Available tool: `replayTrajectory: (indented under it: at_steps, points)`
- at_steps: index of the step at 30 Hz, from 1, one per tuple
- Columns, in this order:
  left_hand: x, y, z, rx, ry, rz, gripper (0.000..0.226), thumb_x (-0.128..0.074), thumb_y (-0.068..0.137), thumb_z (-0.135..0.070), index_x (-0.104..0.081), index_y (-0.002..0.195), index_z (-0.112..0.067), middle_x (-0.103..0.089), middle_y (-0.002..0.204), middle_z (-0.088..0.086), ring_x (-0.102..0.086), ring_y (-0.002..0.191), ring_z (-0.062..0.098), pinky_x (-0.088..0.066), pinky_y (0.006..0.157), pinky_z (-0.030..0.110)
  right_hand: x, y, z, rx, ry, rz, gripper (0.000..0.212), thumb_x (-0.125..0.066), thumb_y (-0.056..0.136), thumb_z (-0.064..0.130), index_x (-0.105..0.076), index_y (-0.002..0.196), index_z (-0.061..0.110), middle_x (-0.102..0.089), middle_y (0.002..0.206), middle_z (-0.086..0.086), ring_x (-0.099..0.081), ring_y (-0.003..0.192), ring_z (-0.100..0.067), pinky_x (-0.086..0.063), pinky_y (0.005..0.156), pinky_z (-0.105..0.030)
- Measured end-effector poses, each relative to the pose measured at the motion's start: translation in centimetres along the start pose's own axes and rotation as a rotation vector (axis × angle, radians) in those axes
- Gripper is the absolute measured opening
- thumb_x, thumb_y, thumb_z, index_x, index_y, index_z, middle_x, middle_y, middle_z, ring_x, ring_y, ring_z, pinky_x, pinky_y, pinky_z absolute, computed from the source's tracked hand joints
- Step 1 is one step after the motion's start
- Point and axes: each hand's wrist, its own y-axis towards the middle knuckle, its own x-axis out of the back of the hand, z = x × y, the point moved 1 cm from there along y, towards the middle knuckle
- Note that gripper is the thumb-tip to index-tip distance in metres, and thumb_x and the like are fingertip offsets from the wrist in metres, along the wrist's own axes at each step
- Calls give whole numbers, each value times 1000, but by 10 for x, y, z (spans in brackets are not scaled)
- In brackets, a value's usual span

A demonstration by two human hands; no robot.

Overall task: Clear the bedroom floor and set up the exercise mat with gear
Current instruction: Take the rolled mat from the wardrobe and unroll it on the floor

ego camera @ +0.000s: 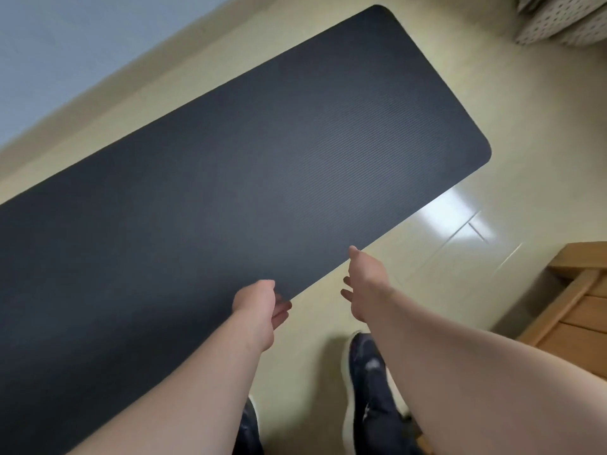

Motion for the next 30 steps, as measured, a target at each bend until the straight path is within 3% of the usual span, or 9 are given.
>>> replayTrajectory:
  at_steps: [4, 6, 9, 12, 14, 20, 24, 27, 30]
  points:
    - [-53, -3, -25, 41, -52, -10, 21, -52, 101, -15, -56, 120, -7, -67, 108, 12, -74, 91, 29, -60, 90, 43, 28, 32, 65, 64, -72, 13, 29, -45, 101, 44, -55, 99, 17, -58, 109, 3, -60, 116, -23, -48, 106, -49]
    - [-105, 0, -39, 74, -97, -8, 28, -53, 102, -16, -54, 128, -6, -67, 112, 13, -74, 91, 30, -61, 81, 42, 50, 65, 108, 107, -134, -3, 30, -45, 102, 44, -56, 101, 16, -60, 101, -1, -61, 111, -27, -48, 106, -48]
    - [-179, 3, -58, 58, -176, 44, 32, -53, 104, -19, -53, 132, -4, -67, 118, 14, -73, 94, 30, -59, 74, 39, 77, 109, 164, 106, -174, 18, 35, -46, 99, 47, -58, 113, 17, -62, 111, -2, -60, 106, -26, -49, 104, -46]
    - [-246, 8, -69, 47, -241, 33, 32, -54, 104, -21, -55, 132, -3, -67, 121, 14, -73, 98, 30, -59, 87, 41, 104, 147, 210, 82, -210, 47, 39, -47, 99, 53, -54, 122, 23, -60, 110, 0, -60, 111, -28, -48, 98, -42]
    - [-283, 9, -69, 79, -291, 26, 33, -54, 104, -23, -55, 131, -4, -67, 120, 13, -73, 97, 29, -59, 91, 41, 126, 167, 232, 101, -245, 48, 39, -47, 99, 53, -54, 123, 22, -59, 108, 1, -59, 112, -27, -48, 104, -43]
    - [-358, -5, -64, 111, -398, 66, 31, -54, 104, -26, -54, 128, -7, -65, 106, 12, -71, 103, 29, -58, 72, 35, 178, 193, 267, 42, -320, 11, 45, -49, 98, 54, -52, 129, 21, -63, 116, -1, -64, 101, -22, -50, 103, -48]
    - [-388, -18, -68, 154, -451, 59, 23, -55, 103, -24, -57, 118, -6, -64, 100, 12, -69, 82, 24, -57, 63, 32, 194, 204, 283, 25, -320, -14, 44, -50, 96, 56, -53, 126, 25, -62, 111, 0, -63, 96, -25, -54, 98, -44]
    - [-410, -15, -71, 168, -518, 57, 24, -55, 104, -26, -56, 119, -8, -64, 101, 13, -69, 83, 25, -55, 62, 33, 194, 220, 295, 12, -345, -6, 35, -50, 97, 57, -54, 116, 27, -63, 104, 1, -66, 96, -24, -56, 96, -43]
    - [-440, -2, -70, 216, -593, 42, 27, -54, 104, -26, -55, 124, -9, -64, 104, 15, -69, 89, 28, -57, 75, 38, 200, 248, 302, -38, -371, -5, 33, -50, 96, 57, -53, 112, 28, -63, 106, 0, -67, 94, -24, -56, 96, -42]
